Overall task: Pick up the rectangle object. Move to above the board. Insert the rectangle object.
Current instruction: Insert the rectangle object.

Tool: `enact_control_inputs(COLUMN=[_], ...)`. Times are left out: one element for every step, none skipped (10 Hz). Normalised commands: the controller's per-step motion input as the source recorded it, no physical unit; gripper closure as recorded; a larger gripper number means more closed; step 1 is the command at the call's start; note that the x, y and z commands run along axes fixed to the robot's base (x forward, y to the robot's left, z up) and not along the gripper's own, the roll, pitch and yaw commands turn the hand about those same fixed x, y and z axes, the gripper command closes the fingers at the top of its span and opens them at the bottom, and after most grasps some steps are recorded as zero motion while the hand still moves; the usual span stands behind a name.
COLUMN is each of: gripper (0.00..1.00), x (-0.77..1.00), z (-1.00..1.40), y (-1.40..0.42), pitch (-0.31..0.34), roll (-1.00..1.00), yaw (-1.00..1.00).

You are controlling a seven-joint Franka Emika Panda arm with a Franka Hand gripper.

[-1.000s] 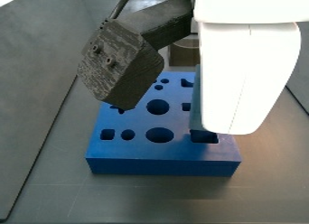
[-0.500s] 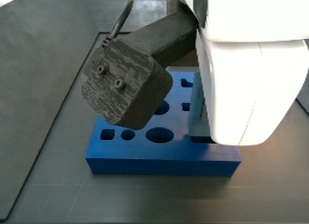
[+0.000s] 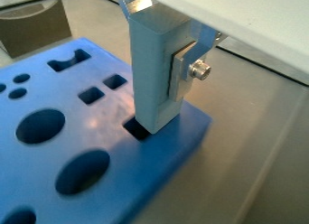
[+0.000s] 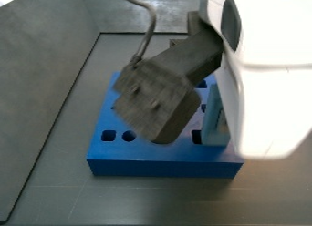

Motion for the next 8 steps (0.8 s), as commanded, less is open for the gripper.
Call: enact_control_inputs(gripper=[1.0,1.0,1.0,1.0,1.0,1.0,1.0,1.0], x=[0.05,0.02,-0.01,-0.3,-0.62,-0.03,-0.01,0.14], z=[0.0,0.0,-0.07,-0.17,-0.42,-0.01,-0.05,-0.24], y=[0.6,0.0,0.0,0.0,-0.19,0.0,-0.01,-0.36], pitch=[0.16,0.109,0.0,-0.069,-0.266,0.0,0.0,-0.071], roll=[-0.54,0.0,0.02,0.11,0.39,0.0,0.06,0.03], yaw=[0.0,0.0,0.0,-0.06,-0.21,0.0,-0.03,0.0])
